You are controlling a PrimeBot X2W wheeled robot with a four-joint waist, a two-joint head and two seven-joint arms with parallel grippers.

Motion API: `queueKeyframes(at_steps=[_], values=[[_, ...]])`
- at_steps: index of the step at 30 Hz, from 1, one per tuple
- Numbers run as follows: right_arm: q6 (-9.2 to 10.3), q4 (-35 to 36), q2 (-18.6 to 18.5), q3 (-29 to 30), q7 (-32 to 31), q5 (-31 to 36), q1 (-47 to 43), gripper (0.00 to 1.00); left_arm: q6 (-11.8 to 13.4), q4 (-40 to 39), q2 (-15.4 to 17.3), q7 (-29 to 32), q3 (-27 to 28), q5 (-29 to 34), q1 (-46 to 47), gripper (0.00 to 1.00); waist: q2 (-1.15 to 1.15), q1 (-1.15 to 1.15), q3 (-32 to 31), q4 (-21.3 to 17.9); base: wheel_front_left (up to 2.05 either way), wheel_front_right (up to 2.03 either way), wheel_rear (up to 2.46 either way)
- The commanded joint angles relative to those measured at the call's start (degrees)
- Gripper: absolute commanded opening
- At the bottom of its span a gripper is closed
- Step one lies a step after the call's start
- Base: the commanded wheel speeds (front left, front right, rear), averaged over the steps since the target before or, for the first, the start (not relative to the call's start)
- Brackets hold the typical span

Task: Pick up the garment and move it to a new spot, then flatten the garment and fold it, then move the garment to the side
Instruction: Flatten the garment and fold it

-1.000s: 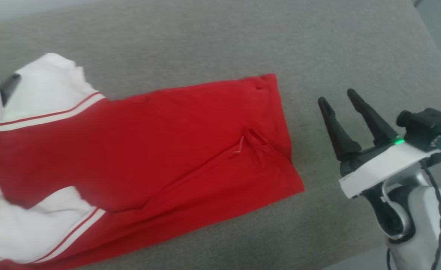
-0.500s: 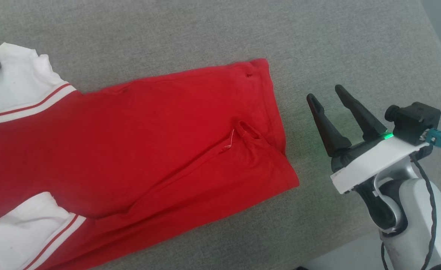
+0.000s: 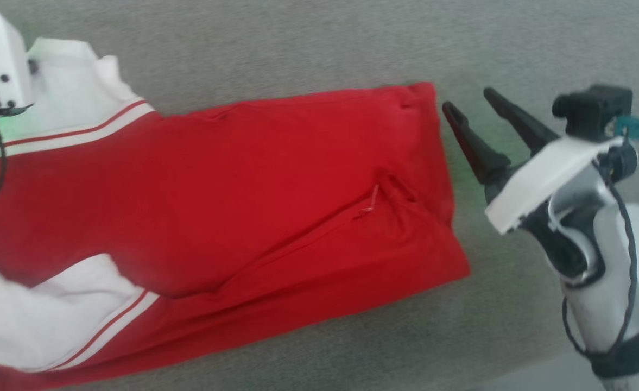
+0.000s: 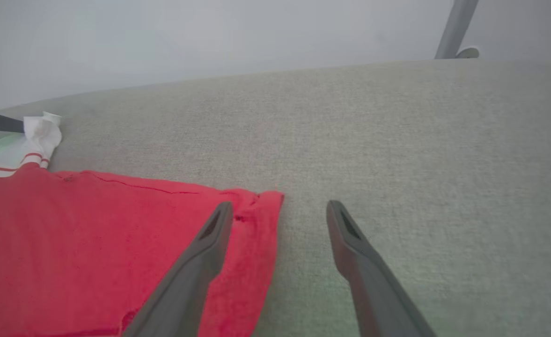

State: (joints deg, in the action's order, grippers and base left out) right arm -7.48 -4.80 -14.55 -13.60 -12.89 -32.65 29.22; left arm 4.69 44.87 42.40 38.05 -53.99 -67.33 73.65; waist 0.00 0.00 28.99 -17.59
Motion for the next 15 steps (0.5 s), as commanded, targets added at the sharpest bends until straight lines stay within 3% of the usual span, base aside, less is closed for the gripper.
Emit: queueKeyframes(at_steps=[1, 10, 15], values=[[-0.02, -1.51, 0.03, -0.1, -1.7, -0.39, 2.19, 1.0, -0.86, 1.47, -1.25, -0.13, -0.77, 0.32, -0.41, 0.0, 0.0, 0.0, 0.15, 2.07, 0.0, 0.0, 0.0], [-0.02, -11.91, -0.18, -3.13, -15.18, -3.05, 11.08, 1.0, -3.84, 6.58, -6.75, -3.18, -0.83, 1.1, 3.08, 0.0, 0.0, 0.0, 1.05, 6.76, 0.0, 0.0, 0.0], [-0.01, -19.73, 0.53, -4.39, -25.84, -2.87, 13.81, 1.0, -5.65, 9.13, -9.36, -5.03, -1.23, 1.73, 4.22, 0.0, 0.0, 0.0, 1.11, 8.25, 0.0, 0.0, 0.0]])
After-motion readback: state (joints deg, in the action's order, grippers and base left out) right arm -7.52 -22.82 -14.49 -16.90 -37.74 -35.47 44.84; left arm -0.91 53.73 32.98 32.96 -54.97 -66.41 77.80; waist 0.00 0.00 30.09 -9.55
